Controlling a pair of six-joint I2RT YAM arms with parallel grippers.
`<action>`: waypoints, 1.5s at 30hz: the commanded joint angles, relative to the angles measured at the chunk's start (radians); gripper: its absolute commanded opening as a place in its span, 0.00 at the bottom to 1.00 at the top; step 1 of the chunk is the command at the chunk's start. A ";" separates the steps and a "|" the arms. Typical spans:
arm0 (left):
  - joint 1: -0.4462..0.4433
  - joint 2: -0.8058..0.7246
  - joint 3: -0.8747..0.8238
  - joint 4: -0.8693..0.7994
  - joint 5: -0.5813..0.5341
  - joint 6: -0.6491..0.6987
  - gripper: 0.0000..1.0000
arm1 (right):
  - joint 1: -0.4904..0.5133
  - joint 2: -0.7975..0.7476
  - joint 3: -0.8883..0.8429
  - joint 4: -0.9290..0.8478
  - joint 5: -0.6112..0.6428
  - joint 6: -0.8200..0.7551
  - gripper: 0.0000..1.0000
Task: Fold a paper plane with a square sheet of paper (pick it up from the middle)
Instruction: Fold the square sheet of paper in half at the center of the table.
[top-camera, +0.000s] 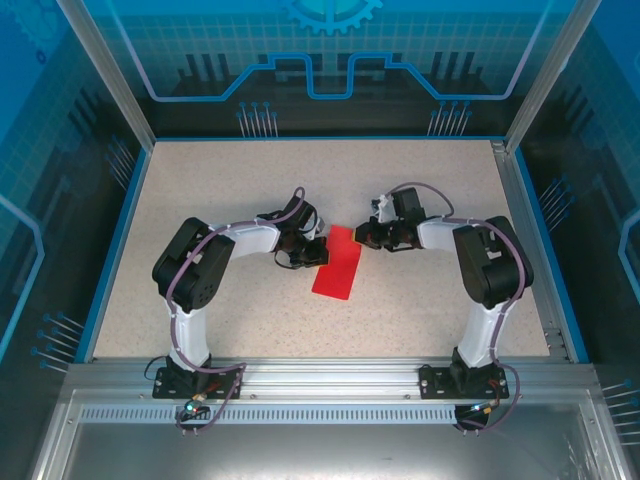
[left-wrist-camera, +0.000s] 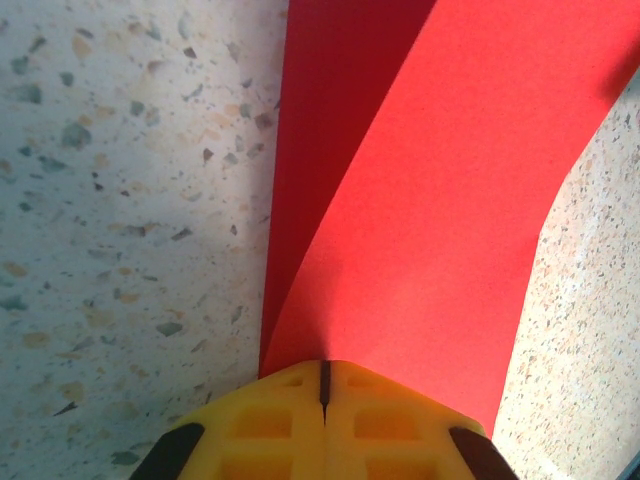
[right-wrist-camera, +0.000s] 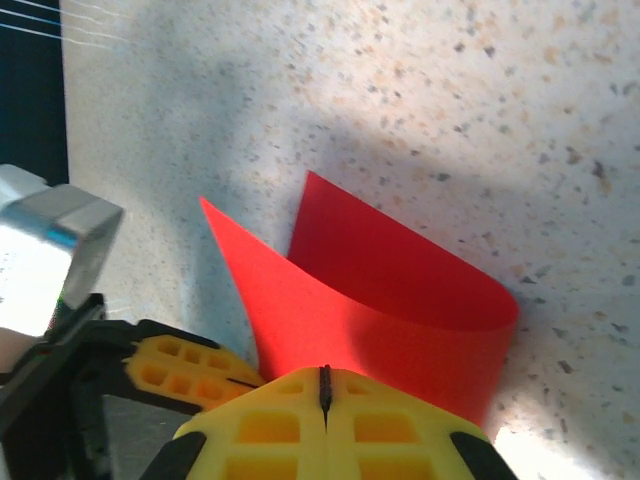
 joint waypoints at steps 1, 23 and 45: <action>-0.014 0.055 -0.062 -0.113 -0.050 0.012 0.00 | -0.010 0.040 -0.013 -0.025 0.013 -0.023 0.04; -0.015 0.061 -0.065 -0.118 -0.047 0.019 0.00 | -0.055 0.041 0.050 -0.033 -0.026 -0.006 0.04; -0.015 0.058 -0.062 -0.120 -0.045 0.023 0.00 | -0.073 0.058 0.122 -0.144 0.006 0.002 0.04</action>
